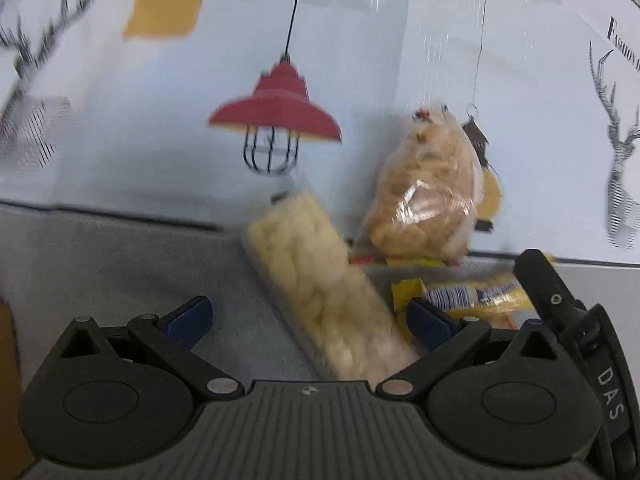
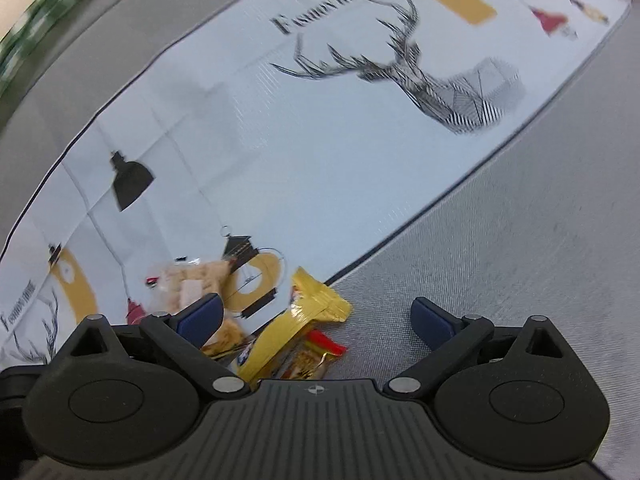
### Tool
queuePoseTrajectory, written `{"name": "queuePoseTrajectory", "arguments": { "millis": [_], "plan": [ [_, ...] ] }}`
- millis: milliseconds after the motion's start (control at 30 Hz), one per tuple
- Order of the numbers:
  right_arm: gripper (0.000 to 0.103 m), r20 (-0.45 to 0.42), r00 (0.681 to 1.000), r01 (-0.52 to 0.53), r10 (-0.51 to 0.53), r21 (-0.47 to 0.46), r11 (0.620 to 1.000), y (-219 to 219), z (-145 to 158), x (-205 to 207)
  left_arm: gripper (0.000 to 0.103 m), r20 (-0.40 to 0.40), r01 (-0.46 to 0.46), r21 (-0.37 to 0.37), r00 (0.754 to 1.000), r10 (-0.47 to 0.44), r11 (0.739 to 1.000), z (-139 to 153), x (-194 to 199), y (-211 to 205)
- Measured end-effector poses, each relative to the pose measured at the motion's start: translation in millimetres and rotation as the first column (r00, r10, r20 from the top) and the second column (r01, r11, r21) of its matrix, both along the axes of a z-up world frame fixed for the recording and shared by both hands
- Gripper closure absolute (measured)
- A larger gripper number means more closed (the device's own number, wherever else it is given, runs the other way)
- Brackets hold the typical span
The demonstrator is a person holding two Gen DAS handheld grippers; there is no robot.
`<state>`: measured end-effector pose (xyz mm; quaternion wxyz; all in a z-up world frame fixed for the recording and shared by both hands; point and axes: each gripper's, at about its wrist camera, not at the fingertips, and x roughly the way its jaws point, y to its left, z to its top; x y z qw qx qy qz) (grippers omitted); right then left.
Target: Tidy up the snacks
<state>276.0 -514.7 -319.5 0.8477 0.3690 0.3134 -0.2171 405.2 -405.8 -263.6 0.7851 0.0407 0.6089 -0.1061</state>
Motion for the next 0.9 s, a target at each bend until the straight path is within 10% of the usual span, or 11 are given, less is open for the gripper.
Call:
{"name": "queuePoseTrajectory", "arguments": {
  "millis": [133, 200, 300, 367, 600, 900],
  "plan": [
    [0.012, 0.013, 1.0, -0.02, 0.021, -0.06, 0.998, 8.8, -4.9, 5.3, 0.0, 0.047, 0.082, 0.107, 0.995, -0.087, 0.991, -6.8, -11.0, -6.9],
    [0.056, -0.005, 0.997, -0.079, 0.079, -0.094, 0.992, 17.4, -5.2, 9.9, 0.002, 0.066, 0.052, 0.111, 0.996, -0.06, 0.992, -7.0, -19.2, 3.6],
    [0.075, -0.07, 0.984, -0.172, 0.162, -0.167, 0.971, 28.8, -5.2, 12.9, 0.036, 0.103, 0.012, 0.084, 0.995, -0.02, 0.996, 1.2, -26.1, 21.1],
    [0.076, -0.12, 0.977, -0.203, 0.179, -0.231, 0.952, 35.8, -2.9, 12.2, 0.063, 0.109, 0.036, 0.058, 0.993, -0.042, 0.998, 7.6, -28.7, 29.6],
    [0.077, -0.208, 0.975, -0.131, 0.082, -0.237, 0.962, 5.6, 10.6, -21.1, 0.064, 0.071, 0.111, 0.062, 0.991, -0.115, 0.992, 15.5, -67.9, 55.6],
    [0.091, 0.032, 0.999, 0.049, -0.043, -0.2, 0.979, -10.1, 65.9, -108.0, 0.064, 0.129, 0.162, 0.001, 0.979, -0.161, 0.987, 91.8, -167.4, 122.9]
  ]
}}
